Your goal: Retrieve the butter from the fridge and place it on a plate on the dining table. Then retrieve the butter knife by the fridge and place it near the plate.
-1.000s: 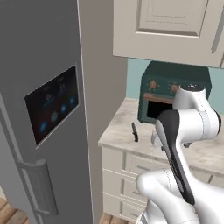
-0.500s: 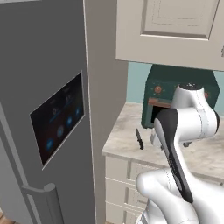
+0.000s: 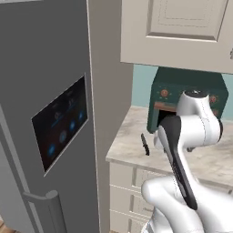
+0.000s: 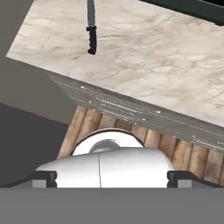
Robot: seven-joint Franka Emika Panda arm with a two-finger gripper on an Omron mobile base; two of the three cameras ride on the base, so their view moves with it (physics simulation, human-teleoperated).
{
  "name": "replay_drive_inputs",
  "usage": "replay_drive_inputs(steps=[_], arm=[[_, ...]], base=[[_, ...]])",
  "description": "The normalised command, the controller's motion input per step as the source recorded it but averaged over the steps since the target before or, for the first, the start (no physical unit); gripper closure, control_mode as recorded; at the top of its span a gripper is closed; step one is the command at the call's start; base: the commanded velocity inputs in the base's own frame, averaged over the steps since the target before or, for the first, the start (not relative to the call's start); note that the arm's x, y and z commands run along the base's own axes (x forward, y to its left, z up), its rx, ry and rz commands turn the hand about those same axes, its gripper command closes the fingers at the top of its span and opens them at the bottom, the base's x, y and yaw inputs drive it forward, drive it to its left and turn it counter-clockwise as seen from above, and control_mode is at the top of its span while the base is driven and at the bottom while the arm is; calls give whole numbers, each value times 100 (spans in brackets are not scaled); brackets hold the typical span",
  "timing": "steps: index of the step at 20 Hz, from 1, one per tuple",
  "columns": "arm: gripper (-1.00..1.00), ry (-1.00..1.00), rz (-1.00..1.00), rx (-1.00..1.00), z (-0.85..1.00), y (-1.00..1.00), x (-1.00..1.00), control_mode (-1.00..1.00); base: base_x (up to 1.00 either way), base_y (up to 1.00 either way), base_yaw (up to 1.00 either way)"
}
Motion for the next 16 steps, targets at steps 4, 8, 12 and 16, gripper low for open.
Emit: replay_drive_inputs(steps=[4,8,12,16], arm=[[-100,-2,-24,4,-22,0,82,-100],[-100,2,-5,6,0,0,99,-100],[-100,7,0,2,-11,-1,73,-100],[-100,8,0,0,-40,0,38,-100]], base=[[0,0,0],[0,0,0],[0,0,0],[0,0,0]])
